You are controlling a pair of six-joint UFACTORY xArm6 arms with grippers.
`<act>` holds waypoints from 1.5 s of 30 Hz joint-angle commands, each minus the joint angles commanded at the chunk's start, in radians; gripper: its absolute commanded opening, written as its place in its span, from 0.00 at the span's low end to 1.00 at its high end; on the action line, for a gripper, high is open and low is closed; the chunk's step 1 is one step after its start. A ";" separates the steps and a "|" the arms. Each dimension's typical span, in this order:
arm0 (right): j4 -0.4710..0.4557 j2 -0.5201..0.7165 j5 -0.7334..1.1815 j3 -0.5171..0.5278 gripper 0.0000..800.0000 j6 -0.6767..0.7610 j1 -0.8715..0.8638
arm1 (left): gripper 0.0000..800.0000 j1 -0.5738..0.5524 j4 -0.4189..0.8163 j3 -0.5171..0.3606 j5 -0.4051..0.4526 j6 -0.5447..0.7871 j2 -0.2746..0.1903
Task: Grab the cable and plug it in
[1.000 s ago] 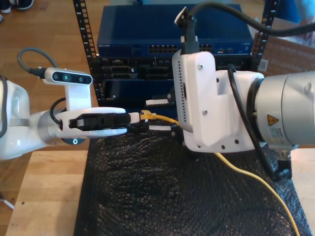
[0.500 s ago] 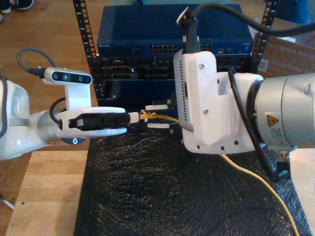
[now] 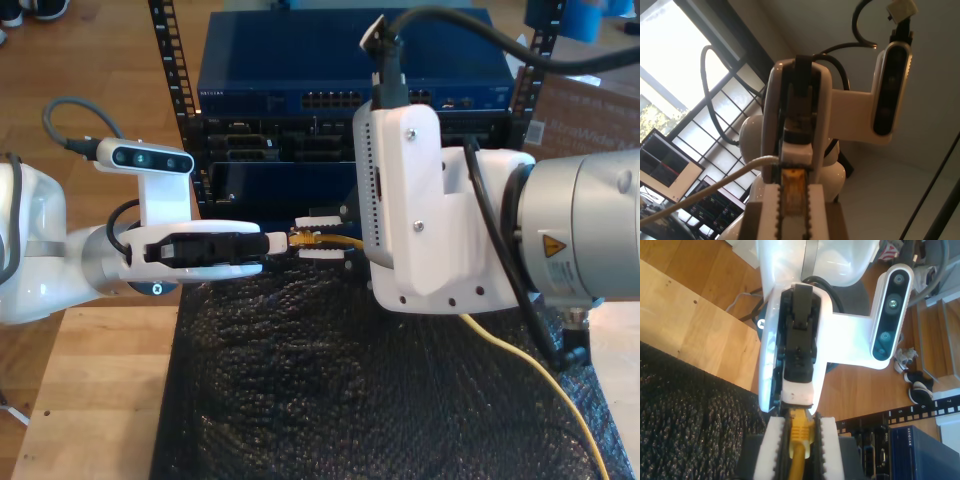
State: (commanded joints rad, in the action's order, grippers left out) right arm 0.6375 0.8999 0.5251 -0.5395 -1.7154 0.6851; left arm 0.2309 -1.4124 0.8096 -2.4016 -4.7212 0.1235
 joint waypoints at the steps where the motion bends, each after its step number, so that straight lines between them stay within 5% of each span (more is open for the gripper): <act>1: 0.000 0.000 0.000 0.000 0.18 0.000 0.000 | 0.02 0.000 -0.002 0.000 -0.002 0.000 0.000; 8: 0.002 0.002 -0.002 0.000 0.03 0.002 0.000 | 0.07 0.000 0.000 0.000 -0.002 -0.002 0.000; 11: 0.002 0.000 -0.002 0.000 0.01 0.003 0.000 | 0.23 0.002 0.000 0.000 -0.005 -0.008 0.000; 14: 0.002 0.000 -0.002 0.000 0.00 0.003 0.000 | 0.67 0.002 -0.002 -0.002 -0.023 -0.026 0.003; 19: 0.003 0.000 -0.002 0.000 0.00 0.006 0.002 | 0.96 0.002 -0.005 0.000 -0.037 -0.026 0.006; 29: 0.018 -0.008 0.020 -0.008 0.00 0.025 0.000 | 1.00 0.011 -0.006 0.011 -0.018 -0.026 -0.011; 45: 0.012 -0.061 0.347 -0.068 0.00 0.089 -0.140 | 1.00 0.120 -0.006 0.126 0.143 -0.026 -0.084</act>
State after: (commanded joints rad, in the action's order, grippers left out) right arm 0.6498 0.8385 0.8719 -0.6070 -1.6264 0.5455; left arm 0.3506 -1.4185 0.9354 -2.2590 -4.7473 0.0391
